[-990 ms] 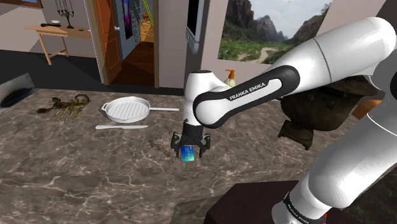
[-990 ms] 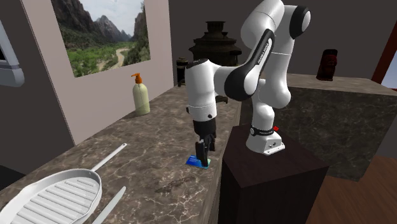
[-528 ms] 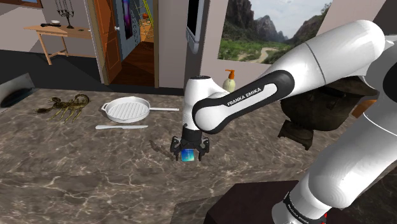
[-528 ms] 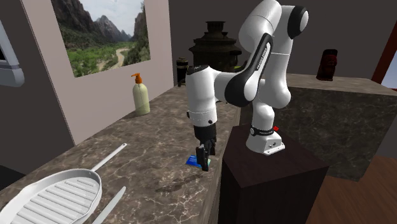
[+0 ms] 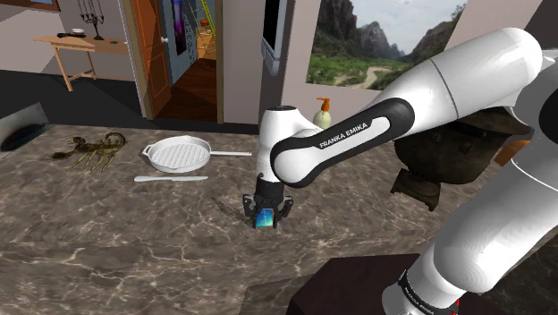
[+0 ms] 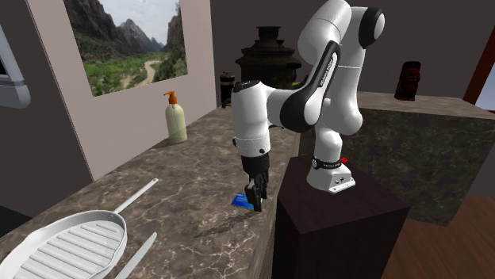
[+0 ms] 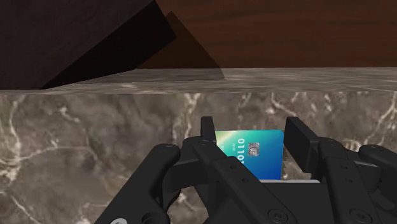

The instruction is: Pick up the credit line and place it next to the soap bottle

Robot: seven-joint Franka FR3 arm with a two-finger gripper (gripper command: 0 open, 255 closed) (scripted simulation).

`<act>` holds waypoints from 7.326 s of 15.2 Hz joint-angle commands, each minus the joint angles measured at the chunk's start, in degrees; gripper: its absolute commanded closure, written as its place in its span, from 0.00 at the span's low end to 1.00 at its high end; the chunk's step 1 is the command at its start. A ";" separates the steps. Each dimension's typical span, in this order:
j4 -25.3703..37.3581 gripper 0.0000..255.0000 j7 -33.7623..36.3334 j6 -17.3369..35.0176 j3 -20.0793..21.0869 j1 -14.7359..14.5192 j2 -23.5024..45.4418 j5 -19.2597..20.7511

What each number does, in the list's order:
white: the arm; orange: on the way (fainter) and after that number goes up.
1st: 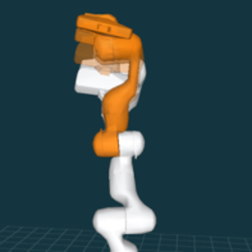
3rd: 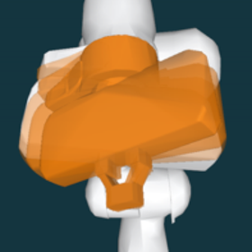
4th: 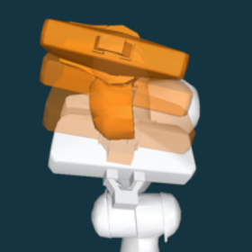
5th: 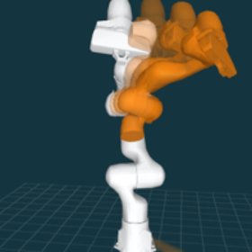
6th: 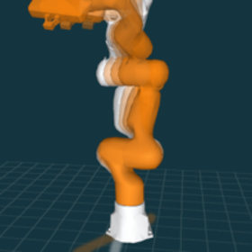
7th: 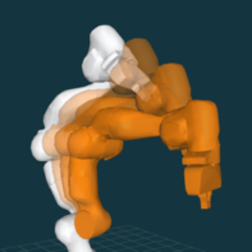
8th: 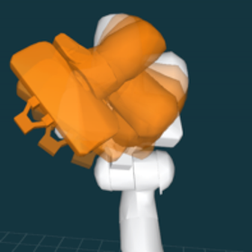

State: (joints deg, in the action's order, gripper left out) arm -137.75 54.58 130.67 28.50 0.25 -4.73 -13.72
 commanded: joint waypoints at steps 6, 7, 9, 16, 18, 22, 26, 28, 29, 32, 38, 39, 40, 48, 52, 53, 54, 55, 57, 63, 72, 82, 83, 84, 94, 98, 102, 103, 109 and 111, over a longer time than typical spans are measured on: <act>0.19 1.00 -0.06 -0.70 -0.03 -0.03 -0.39 -0.20; 0.50 1.00 -0.12 -1.56 -0.11 -0.02 -0.96 -0.36; 1.16 1.00 -0.23 -3.25 -0.27 -0.02 -2.05 -0.66; 3.85 1.00 -0.38 -9.12 -0.95 0.01 -5.39 -1.35; 4.72 1.00 -0.37 -10.77 -1.16 0.03 -6.21 -1.46; 6.61 1.00 -0.30 -14.03 -1.59 0.07 -7.65 -1.61; 8.68 1.00 -0.15 -17.25 -2.02 0.13 -8.86 -1.66; 9.79 1.00 -0.06 -18.84 -2.22 0.16 -9.37 -1.65; 10.35 1.00 0.00 -19.64 -2.32 0.18 -9.60 -1.64; 12.13 1.00 0.18 -22.00 -2.62 0.25 -10.22 -1.60; 15.98 1.00 0.62 -26.65 -3.18 0.40 -11.07 -1.41; 16.67 1.00 0.71 -27.42 -3.27 0.43 -11.16 -1.38; 17.36 1.00 0.79 -28.18 -3.35 0.46 -11.24 -1.33; 23.34 1.00 1.61 -34.26 -3.93 0.70 -11.38 -0.93; 26.63 1.00 2.10 -37.28 -4.15 0.83 -11.12 -0.69; 27.49 1.00 2.23 -38.03 -4.20 0.86 -11.02 -0.62; 28.36 1.00 2.36 -38.78 -4.25 0.89 -10.91 -0.55; 29.24 1.00 2.50 -39.54 -4.29 0.92 -10.78 -0.49; 31.05 1.00 2.78 -41.05 -4.36 0.98 -10.49 -0.35; 36.85 1.00 3.75 -45.62 -4.46 1.15 -9.26 0.12; 34.45 1.00 -8.02 -47.74 -12.31 5.21 -11.67 2.04; 36.79 1.00 -21.73 -49.57 -21.10 10.44 -9.09 6.08; 37.38 1.00 -23.05 -49.74 -21.90 10.98 -8.51 6.48; 38.05 1.00 -24.37 -49.92 -22.70 11.52 -7.87 6.87; 48.78 1.00 -37.13 -52.26 -30.01 17.01 1.65 9.76; 55.58 1.00 -42.03 -53.86 -32.53 19.41 7.17 10.15; 64.47 1.00 -46.77 -56.27 -34.74 22.14 13.95 9.96; 67.15 1.00 -47.92 -57.06 -35.23 22.90 15.90 9.81; 66.61 1.00 -49.97 -54.69 -35.93 24.14 17.85 9.74; 63.94 1.00 -50.00 -52.77 -35.91 24.03 17.10 9.86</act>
State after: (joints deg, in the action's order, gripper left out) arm -72.10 4.66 76.70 -7.40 24.32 12.90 -3.94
